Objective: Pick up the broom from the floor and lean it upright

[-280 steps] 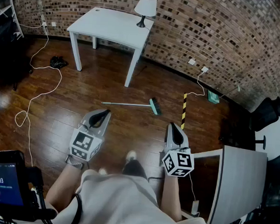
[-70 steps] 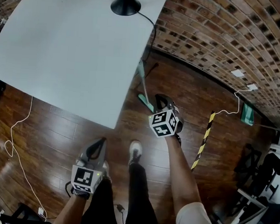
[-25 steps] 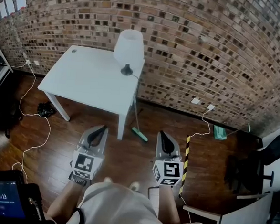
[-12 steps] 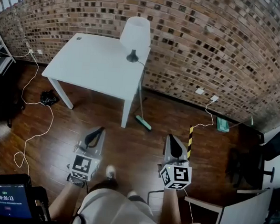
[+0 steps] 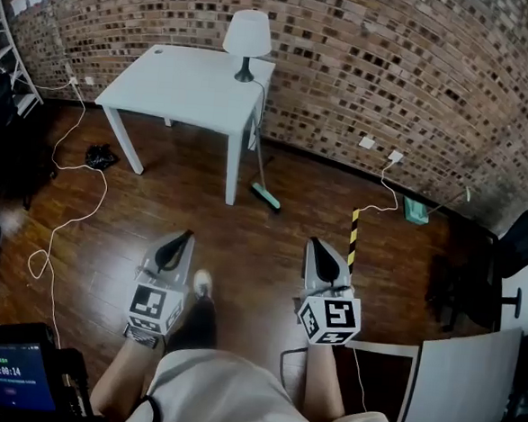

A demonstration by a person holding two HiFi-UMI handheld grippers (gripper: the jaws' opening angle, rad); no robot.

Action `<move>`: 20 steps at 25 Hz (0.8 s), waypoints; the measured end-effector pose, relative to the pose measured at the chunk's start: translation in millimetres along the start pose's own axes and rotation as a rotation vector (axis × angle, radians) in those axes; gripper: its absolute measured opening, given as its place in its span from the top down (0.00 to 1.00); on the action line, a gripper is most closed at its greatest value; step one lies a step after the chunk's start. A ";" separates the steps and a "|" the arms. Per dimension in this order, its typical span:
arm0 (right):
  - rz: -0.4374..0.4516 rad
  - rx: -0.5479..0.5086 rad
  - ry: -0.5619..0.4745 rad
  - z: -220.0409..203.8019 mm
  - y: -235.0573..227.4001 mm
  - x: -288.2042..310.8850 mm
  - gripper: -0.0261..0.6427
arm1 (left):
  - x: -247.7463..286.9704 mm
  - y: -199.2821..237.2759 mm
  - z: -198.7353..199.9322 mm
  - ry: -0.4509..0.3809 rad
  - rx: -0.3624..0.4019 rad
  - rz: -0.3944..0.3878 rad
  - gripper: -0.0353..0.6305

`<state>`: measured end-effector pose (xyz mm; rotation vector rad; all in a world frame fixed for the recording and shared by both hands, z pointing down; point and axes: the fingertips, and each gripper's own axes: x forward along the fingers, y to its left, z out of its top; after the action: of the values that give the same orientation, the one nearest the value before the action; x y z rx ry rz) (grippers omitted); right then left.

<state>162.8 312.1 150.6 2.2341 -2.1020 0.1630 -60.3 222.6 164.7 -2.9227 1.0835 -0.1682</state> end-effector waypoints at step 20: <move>-0.051 0.047 -0.006 -7.0 43.3 -160.5 0.94 | -124.7 -94.8 16.9 -0.032 0.046 -0.057 0.95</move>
<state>110.0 469.3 136.6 2.3150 -2.0626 0.2050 -90.9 375.4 141.5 -2.9067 0.9796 -0.1451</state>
